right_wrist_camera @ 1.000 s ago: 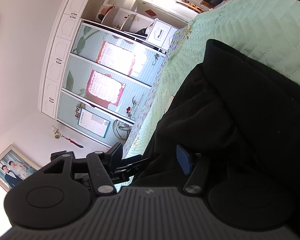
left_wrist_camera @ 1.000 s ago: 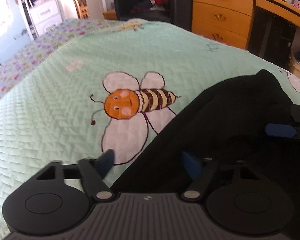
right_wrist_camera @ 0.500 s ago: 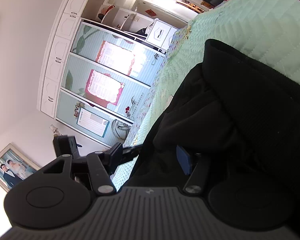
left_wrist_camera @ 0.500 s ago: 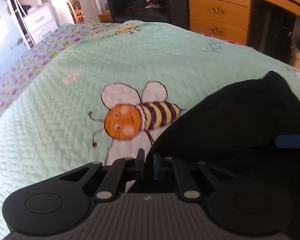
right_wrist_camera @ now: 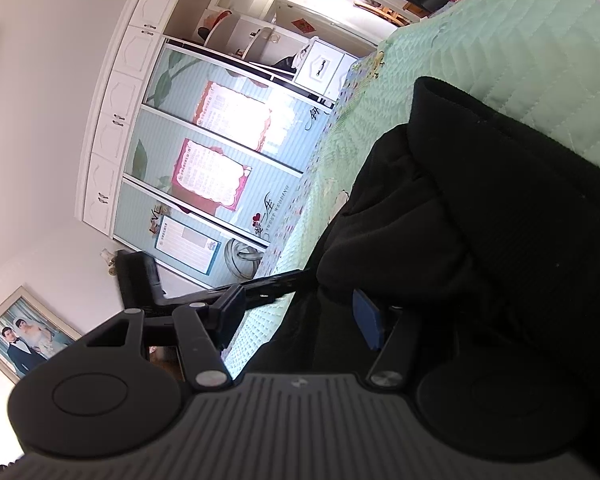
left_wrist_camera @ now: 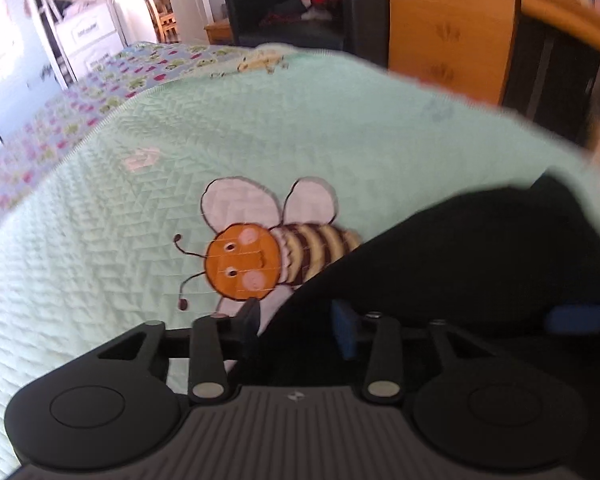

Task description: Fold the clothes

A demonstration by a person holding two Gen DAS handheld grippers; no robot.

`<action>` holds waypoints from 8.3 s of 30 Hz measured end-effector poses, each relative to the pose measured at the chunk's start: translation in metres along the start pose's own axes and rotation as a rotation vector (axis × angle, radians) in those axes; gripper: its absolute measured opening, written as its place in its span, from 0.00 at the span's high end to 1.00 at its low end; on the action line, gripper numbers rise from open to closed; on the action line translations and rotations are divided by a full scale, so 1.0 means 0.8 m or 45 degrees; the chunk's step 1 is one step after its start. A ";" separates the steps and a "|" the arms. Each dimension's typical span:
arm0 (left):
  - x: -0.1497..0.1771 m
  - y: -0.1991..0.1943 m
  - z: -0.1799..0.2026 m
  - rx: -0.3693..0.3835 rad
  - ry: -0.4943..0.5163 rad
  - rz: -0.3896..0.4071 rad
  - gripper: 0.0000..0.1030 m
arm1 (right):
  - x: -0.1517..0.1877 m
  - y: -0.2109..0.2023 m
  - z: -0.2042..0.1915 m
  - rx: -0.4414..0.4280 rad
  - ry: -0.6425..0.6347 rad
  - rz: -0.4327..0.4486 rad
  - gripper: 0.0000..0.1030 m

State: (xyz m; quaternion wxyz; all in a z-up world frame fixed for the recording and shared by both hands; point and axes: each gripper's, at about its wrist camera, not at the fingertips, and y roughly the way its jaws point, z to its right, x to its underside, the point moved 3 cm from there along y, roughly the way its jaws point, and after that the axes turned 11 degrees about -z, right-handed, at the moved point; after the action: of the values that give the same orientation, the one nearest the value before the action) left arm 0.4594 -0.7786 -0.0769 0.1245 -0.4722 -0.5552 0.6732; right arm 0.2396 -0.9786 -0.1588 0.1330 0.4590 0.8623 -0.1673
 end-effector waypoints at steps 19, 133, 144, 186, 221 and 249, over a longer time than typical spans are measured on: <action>-0.079 0.053 0.100 0.224 0.283 -0.135 0.58 | -0.006 -0.021 0.006 -0.271 0.101 0.069 0.21; 0.245 -0.117 -0.069 0.132 -1.330 0.406 0.98 | 0.000 -0.017 -0.007 -0.230 0.067 0.041 0.12; 0.283 -0.178 -0.043 0.120 -1.293 0.455 0.99 | 0.000 -0.017 -0.008 -0.225 0.066 0.041 0.12; 0.340 -0.273 -0.082 1.331 -1.287 0.894 1.00 | 0.001 -0.014 -0.013 -0.191 0.043 0.036 0.12; 0.304 -0.294 -0.048 2.053 -1.068 1.061 1.00 | 0.004 -0.009 -0.016 -0.152 0.007 0.029 0.12; 0.625 -0.309 -0.269 0.338 -2.366 0.614 0.43 | 0.010 -0.002 -0.011 -0.192 -0.063 0.050 0.12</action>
State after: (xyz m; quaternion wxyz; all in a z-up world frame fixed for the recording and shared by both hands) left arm 0.2765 -0.2098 -0.0982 -0.4530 0.1648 -0.2397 0.8427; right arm 0.2330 -0.9699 -0.1540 0.1917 0.4603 0.8598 -0.1105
